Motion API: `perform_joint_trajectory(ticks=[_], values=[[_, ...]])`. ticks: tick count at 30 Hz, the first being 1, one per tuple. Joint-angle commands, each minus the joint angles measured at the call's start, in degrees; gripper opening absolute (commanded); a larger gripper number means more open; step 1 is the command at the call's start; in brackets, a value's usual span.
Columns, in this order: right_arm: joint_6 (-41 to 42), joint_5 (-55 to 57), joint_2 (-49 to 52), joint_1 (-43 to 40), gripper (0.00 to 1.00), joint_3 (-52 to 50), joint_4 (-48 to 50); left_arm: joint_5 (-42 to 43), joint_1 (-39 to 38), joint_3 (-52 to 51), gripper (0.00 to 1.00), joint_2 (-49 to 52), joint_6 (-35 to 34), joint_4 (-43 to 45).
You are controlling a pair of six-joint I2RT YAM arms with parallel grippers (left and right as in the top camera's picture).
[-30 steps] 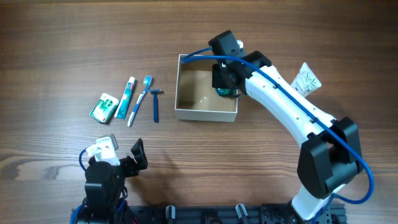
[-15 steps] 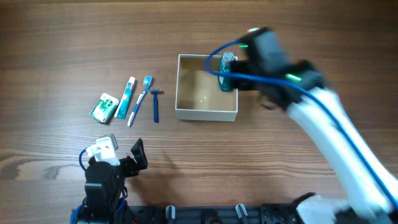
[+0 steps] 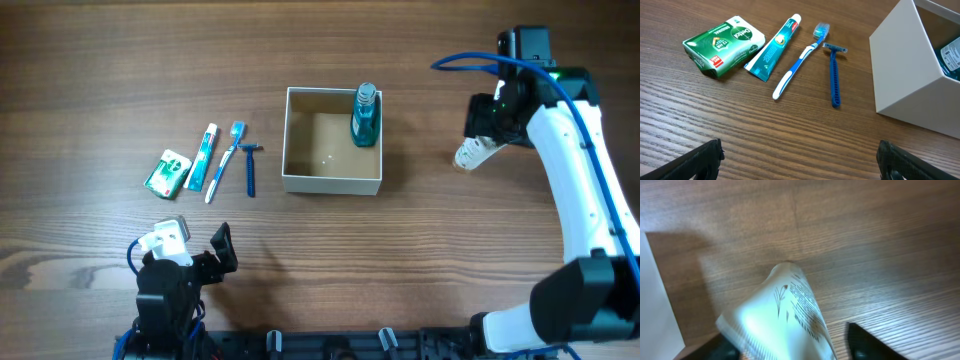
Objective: Pack container
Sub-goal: 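Grasp the white Pantene tube with the right gripper, then place the Pantene tube into the box beside the bottle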
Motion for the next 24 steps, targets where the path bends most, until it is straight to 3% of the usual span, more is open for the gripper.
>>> perform_joint_trajectory(ticks=[1, 3, 7, 11, 14, 19, 24], values=[[0.81, -4.57, 0.81, -0.15, 0.35, 0.09, -0.2, 0.92, 0.42, -0.76, 1.0, -0.28, 0.79, -0.26], [3.04, -4.61, 0.66, -0.15, 0.04, 0.09, -0.9, 0.92, 0.42, -0.76, 1.0, -0.28, 0.76, -0.28], [4.7, -9.31, -6.23, 0.94, 0.04, 0.37, -1.55, 0.92, 0.42, -0.76, 1.0, -0.28, 0.79, -0.26], [7.28, -11.39, -25.31, 12.0, 0.04, 1.4, -1.14, 0.92, 0.42, -0.76, 1.0, -0.28, 0.76, -0.28], [10.6, -11.45, -32.5, 20.15, 0.04, 1.38, -1.86, 0.92, 0.42, -0.76, 1.0, -0.28, 0.76, -0.28], [11.39, -11.41, -24.59, 30.21, 0.04, 1.2, 0.13, 0.92, 0.42, -0.76, 1.0, -0.28, 0.76, -0.28], [9.25, -4.85, -8.87, 31.54, 0.04, 1.2, 8.22, 0.92, 0.42, -0.76, 1.0, -0.28, 0.76, -0.26]])
